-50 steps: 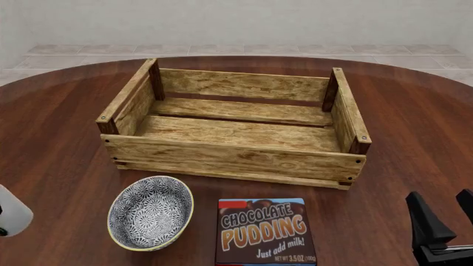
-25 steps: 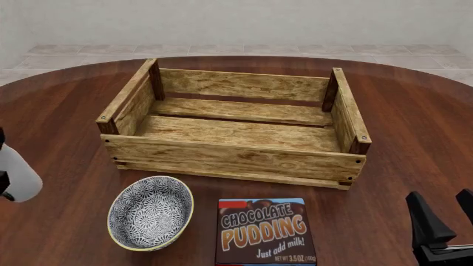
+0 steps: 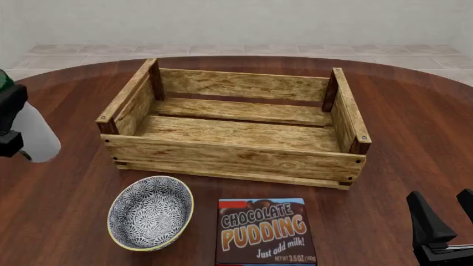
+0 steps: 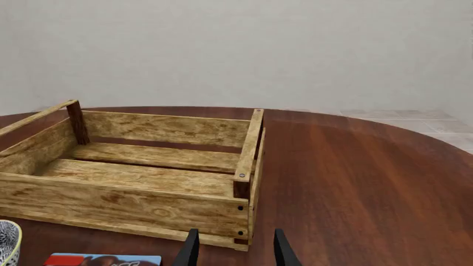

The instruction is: Pick up the salad dressing and put it in the tray.

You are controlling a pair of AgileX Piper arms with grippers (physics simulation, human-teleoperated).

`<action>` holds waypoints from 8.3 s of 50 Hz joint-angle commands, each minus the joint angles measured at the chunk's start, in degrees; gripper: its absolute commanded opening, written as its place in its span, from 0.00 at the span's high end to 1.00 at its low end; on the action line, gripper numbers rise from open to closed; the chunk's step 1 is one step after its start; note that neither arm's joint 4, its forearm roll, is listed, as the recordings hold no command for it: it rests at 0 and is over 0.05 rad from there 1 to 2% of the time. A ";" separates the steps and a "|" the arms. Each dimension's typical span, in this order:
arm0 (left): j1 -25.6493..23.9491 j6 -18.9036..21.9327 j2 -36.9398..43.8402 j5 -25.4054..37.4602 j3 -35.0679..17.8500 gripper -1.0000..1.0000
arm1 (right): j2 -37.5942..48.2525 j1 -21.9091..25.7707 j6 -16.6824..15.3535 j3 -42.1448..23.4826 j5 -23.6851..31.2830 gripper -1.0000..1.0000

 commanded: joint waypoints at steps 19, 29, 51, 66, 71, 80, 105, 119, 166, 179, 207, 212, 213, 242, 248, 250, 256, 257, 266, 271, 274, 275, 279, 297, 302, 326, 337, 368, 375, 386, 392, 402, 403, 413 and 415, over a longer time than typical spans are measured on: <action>-12.22 1.31 15.69 -2.59 -15.53 1.00 | 0.33 0.26 -0.30 0.12 -0.25 0.00; -14.72 1.17 22.33 -4.24 -20.06 1.00 | 0.30 0.14 -0.14 0.11 -0.23 0.00; -17.90 0.15 34.89 -8.28 -27.39 1.00 | -0.85 0.05 -0.07 0.12 0.55 0.00; -19.70 -3.20 42.54 -9.20 -33.54 1.00 | -0.65 -0.36 0.21 0.10 0.31 0.00; -20.89 -3.61 44.60 -10.45 -34.11 1.00 | -0.82 -0.54 0.32 -0.02 0.49 0.00; -22.28 -4.51 48.34 -12.66 -35.30 1.00 | -0.88 -0.85 0.47 0.11 0.35 0.00; -20.25 -8.04 60.93 -17.91 -39.22 1.00 | -1.03 -1.10 0.81 -0.01 0.37 0.00; -19.26 -9.49 65.13 -19.14 -40.53 1.00 | -1.04 -0.88 0.46 0.09 0.28 0.00; -19.55 -11.98 72.58 -23.32 -38.26 1.00 | -0.89 -1.13 0.53 0.00 0.23 0.00; -19.21 -12.88 73.57 -25.41 -36.51 1.00 | -1.08 -1.38 0.82 -0.08 0.38 0.00; -19.43 -13.43 76.77 -27.98 -35.06 1.00 | -1.25 -1.84 1.34 -0.16 0.45 0.00; -19.52 -13.69 77.69 -28.50 -34.92 1.00 | -1.27 -1.90 1.42 -0.01 0.26 0.00; -19.54 -13.55 77.82 -28.54 -34.89 1.00 | -1.28 -1.92 1.45 -0.02 0.26 0.00; -19.73 -13.62 79.80 -30.58 -33.20 1.00 | -1.29 -2.10 1.67 -0.12 0.29 0.00; -19.79 -13.80 80.27 -30.87 -33.00 1.00 | -1.30 -2.17 1.76 -0.24 0.41 0.00; -19.87 -13.83 80.19 -30.91 -32.76 1.00 | -1.29 -2.15 1.78 -0.22 0.39 0.00; -19.86 -13.79 80.60 -31.13 -32.62 1.00 | -1.29 -2.13 1.82 -0.20 0.38 0.00; -19.89 -13.78 80.65 -31.11 -32.63 1.00 | -1.29 -2.13 1.82 -0.20 0.38 0.00; -20.01 -13.96 81.04 -30.89 -32.78 1.00 | -1.26 -2.10 1.80 0.02 0.15 0.00; -19.99 -14.04 81.05 -30.96 -32.56 1.00 | -1.26 -2.12 1.81 -0.03 0.22 0.00; -19.94 -13.99 81.19 -31.12 -32.44 1.00 | -1.27 -2.10 1.76 -0.07 0.26 0.00; -19.96 -14.03 81.26 -31.12 -32.42 1.00 | -1.27 -2.09 1.75 -0.05 0.24 0.00; -19.98 -14.05 81.40 -31.32 -32.11 1.00 | -1.28 -2.03 1.72 -0.14 0.35 0.00; -19.87 -13.84 82.27 -31.66 -31.74 1.00 | -1.27 -2.06 1.71 -0.02 0.20 0.00; -19.91 -13.92 82.37 -31.92 -31.47 1.00 | -1.27 -2.04 1.72 -0.02 0.22 0.00; -19.26 -14.06 81.45 -32.64 -30.66 0.00 | -1.27 -2.03 1.73 -0.02 0.23 0.00; -18.94 -13.82 80.73 -32.03 -30.97 0.00 | -1.27 -2.01 1.69 -0.02 0.22 0.00; -19.58 -12.62 78.40 -30.51 -31.48 0.00 | -1.27 -2.05 1.73 -0.02 0.22 0.00; -19.79 -12.46 78.22 -30.14 -31.93 0.00 | -1.27 -2.03 1.73 -0.02 0.23 0.00; -19.88 -12.10 76.91 -29.28 -32.19 0.00 | -1.27 -2.00 1.69 -0.02 0.21 0.00; -19.97 -11.73 76.19 -29.06 -32.19 0.00 | -1.27 -2.05 1.68 -0.02 0.21 0.00; -19.75 -11.21 74.57 -28.02 -32.63 0.00 | -1.29 -2.20 1.85 -0.09 0.19 0.00; -19.77 -11.19 74.52 -27.96 -32.70 0.00 | -1.30 -2.18 1.83 -0.36 0.46 0.00; -19.64 -10.36 73.17 -26.58 -33.58 0.00 | -1.27 -2.31 1.90 -0.14 0.30 0.00; -19.66 -10.02 72.78 -26.48 -33.63 0.00 | -1.25 -2.34 1.90 -0.28 0.45 0.00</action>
